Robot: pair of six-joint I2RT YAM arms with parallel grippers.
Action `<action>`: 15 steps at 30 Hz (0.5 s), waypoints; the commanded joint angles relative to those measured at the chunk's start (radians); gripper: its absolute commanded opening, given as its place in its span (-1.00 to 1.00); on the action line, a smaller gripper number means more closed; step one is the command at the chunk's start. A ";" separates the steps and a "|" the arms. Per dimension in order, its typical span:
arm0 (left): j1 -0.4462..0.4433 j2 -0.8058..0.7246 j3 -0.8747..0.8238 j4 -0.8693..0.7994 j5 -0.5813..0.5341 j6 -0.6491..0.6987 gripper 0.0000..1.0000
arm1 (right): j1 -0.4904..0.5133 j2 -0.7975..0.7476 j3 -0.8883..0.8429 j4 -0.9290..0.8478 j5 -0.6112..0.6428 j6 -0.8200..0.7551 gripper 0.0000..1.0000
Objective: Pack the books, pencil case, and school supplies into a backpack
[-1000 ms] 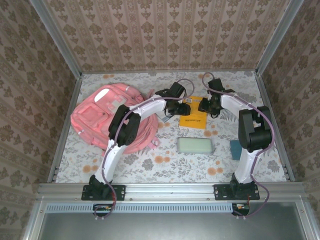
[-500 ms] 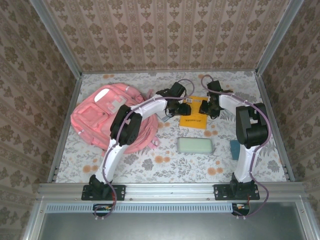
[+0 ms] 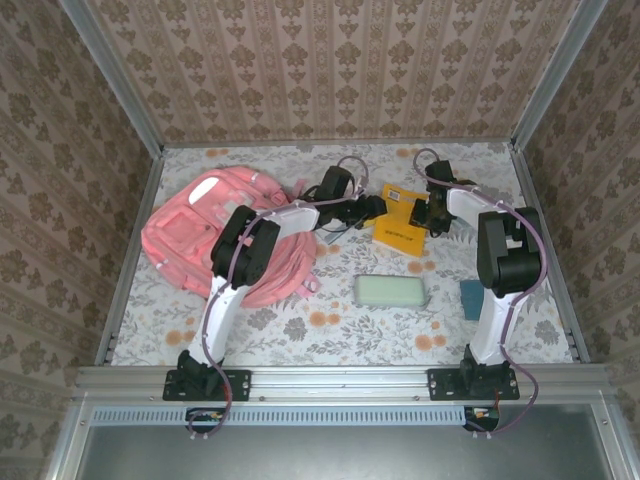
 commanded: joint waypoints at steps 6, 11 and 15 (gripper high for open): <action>-0.062 -0.035 0.109 -0.237 0.086 0.243 -0.05 | 0.044 -0.026 -0.030 -0.009 -0.131 0.014 -0.32; -0.048 -0.055 0.072 -0.227 0.062 0.232 -0.35 | 0.041 -0.042 -0.034 -0.010 -0.124 0.015 -0.28; -0.041 -0.082 0.067 -0.211 0.058 0.221 -0.71 | 0.030 -0.087 -0.042 -0.008 -0.120 0.021 -0.14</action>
